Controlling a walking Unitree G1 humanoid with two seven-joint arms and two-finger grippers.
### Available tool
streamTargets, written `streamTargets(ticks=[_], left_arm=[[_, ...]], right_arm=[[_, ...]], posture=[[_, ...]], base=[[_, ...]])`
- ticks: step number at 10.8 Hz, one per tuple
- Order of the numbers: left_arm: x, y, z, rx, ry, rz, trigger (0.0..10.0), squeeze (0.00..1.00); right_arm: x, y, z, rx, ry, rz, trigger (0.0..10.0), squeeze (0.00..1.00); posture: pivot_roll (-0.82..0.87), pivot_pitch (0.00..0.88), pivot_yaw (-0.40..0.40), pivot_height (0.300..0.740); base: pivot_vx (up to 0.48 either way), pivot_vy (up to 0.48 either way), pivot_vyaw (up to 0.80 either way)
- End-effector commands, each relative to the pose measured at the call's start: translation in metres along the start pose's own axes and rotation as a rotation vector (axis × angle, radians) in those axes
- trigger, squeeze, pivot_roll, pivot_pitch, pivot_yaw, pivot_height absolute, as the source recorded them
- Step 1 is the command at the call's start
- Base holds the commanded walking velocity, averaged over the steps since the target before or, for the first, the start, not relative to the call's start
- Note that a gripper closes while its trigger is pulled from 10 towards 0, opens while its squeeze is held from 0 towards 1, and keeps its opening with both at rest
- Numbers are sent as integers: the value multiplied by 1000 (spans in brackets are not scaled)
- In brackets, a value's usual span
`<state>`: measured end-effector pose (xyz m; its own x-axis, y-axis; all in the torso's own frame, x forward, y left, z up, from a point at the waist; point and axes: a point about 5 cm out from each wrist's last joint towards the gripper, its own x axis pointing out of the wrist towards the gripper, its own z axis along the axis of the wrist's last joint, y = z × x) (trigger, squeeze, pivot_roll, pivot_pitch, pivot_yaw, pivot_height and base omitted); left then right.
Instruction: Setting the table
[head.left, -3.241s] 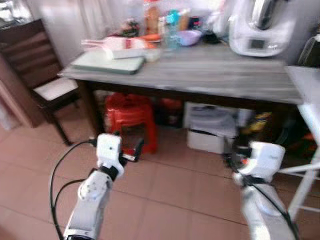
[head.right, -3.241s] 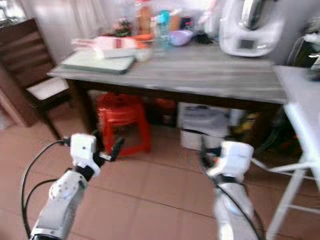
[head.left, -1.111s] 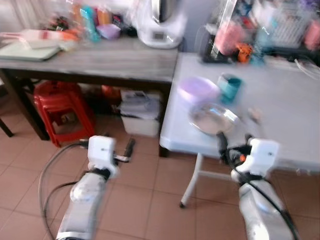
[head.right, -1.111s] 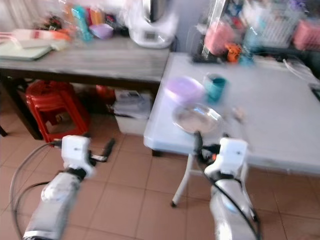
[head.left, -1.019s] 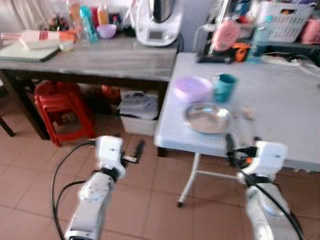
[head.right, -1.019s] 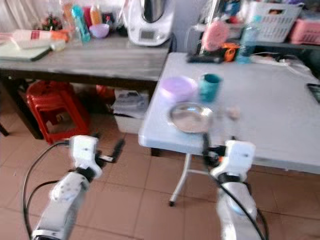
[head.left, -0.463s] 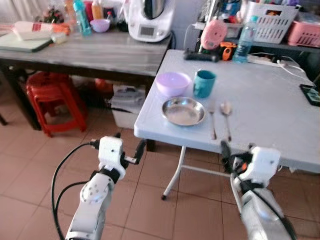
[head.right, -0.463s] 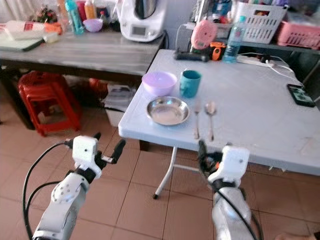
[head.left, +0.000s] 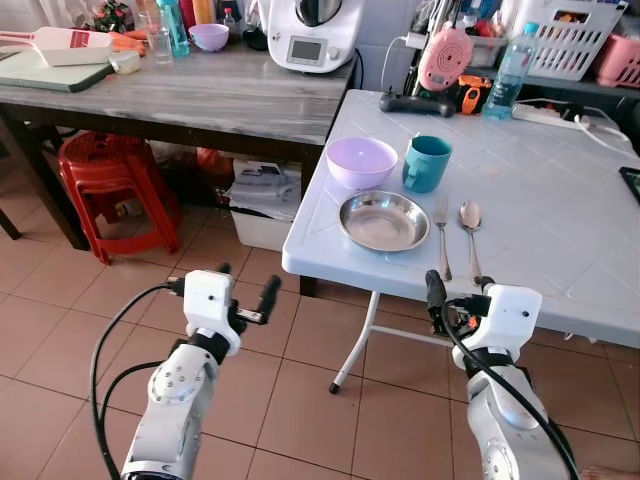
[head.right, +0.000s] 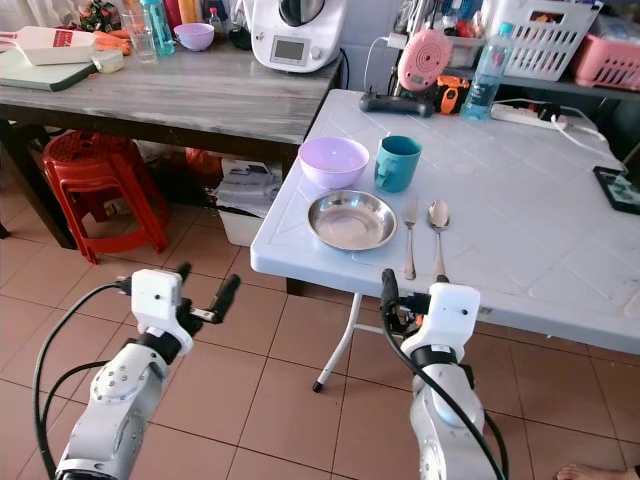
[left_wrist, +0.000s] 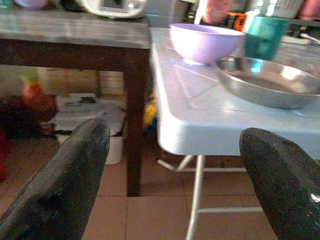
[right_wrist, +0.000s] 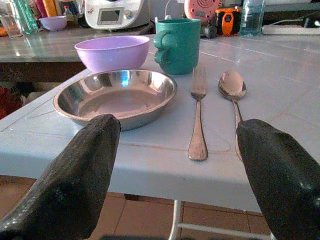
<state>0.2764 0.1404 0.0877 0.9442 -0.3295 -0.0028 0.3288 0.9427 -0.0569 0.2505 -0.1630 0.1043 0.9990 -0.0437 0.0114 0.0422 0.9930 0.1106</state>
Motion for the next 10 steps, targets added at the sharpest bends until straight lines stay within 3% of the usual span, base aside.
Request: streamTargets(ticks=[1, 5, 10], left_arm=[[0, -2, 3, 1, -9, -13, 10000, 0], [-1, -7, 3, -36, -12, -42, 10000, 0], [-2, -9, 3, -49, -7, -51, 10000, 0]], right_arm=[[-2, -1, 0, -7, -7, -1, 10000, 0], [-4, -5, 2, -23, -8, 3, 10000, 0], [-7, -7, 3, -33, -9, 1, 10000, 0]], posture=[[-5, 0, -4, 740], [-20, 17, -16, 740], [-33, 34, -13, 740]], base=[[0, 0, 0], [218, 0, 0], [329, 0, 589]])
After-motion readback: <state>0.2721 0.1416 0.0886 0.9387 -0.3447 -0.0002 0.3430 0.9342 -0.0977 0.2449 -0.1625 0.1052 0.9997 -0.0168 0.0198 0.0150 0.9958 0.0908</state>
